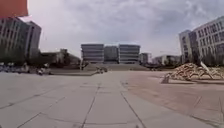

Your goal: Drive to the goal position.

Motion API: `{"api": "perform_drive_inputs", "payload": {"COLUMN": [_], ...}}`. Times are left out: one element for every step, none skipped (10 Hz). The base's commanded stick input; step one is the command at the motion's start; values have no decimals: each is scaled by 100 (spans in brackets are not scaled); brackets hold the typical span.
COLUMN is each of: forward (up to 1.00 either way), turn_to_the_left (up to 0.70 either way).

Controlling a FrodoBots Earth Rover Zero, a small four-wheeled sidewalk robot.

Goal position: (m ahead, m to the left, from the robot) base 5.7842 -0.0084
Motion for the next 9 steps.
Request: {"api": "perform_drive_inputs", "payload": {"forward": [45, 45, 45, 45, 45, 45, 45, 45, 45], "turn_to_the_left": [0, 0, 0, 0, 0, 0, 0, 0, 0]}}
